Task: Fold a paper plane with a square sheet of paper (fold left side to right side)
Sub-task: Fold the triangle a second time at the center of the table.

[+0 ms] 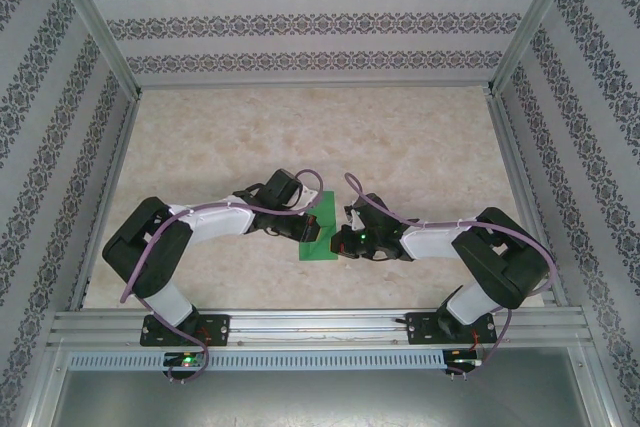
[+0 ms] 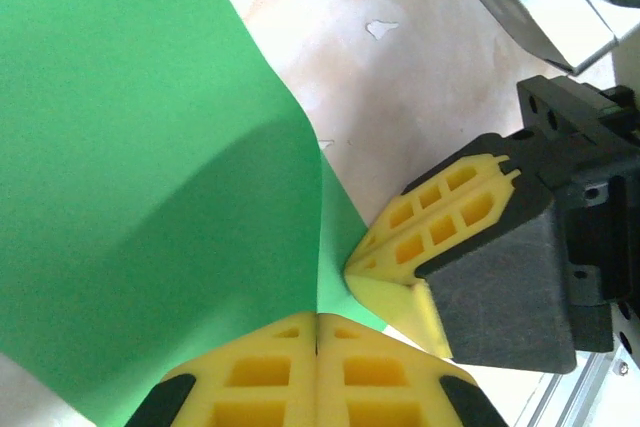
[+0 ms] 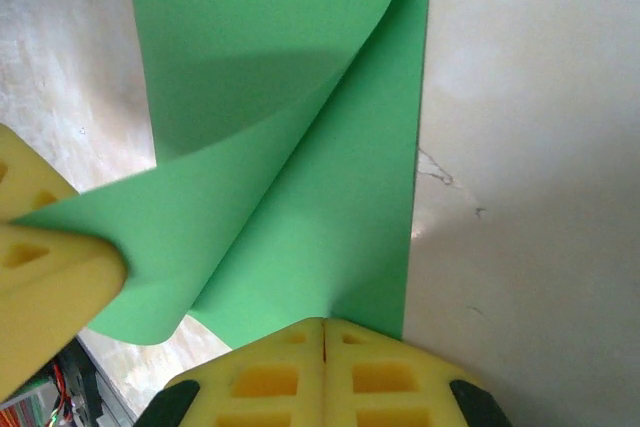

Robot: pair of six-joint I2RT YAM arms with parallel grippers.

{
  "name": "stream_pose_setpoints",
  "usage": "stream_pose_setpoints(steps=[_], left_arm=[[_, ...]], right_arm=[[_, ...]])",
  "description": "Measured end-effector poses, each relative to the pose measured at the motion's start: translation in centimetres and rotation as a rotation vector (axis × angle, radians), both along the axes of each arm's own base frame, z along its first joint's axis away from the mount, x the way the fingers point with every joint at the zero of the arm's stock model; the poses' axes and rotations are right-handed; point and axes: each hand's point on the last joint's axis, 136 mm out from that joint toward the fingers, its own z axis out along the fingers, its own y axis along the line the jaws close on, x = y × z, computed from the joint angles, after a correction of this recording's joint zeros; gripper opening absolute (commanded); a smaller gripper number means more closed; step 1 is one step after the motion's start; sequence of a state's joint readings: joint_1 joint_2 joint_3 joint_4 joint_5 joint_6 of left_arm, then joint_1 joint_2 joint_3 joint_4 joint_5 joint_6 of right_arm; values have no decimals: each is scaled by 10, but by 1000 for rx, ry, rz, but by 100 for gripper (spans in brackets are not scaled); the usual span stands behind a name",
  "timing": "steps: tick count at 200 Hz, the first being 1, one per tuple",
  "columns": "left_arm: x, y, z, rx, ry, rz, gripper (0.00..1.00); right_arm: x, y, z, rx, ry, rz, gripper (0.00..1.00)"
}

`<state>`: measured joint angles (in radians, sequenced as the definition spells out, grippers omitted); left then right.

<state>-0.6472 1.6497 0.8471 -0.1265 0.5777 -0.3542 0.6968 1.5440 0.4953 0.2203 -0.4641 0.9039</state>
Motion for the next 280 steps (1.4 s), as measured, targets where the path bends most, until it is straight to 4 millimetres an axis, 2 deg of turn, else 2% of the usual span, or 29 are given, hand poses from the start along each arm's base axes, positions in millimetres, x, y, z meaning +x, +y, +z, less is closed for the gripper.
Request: stream_pose_setpoints(steps=[99, 146, 229, 280], left_arm=[[5, 10, -5, 5, 9, -2, 3], [7, 16, -14, 33, 16, -17, 2], [21, 20, -10, 47, -19, -33, 2], [19, 21, -20, 62, 1, -37, 1]], right_arm=[[-1, -1, 0, -9, -4, 12, 0], [-1, -1, 0, -15, 0, 14, 0], [-1, -1, -1, -17, 3, 14, 0], [-1, -1, -1, -17, 4, 14, 0]])
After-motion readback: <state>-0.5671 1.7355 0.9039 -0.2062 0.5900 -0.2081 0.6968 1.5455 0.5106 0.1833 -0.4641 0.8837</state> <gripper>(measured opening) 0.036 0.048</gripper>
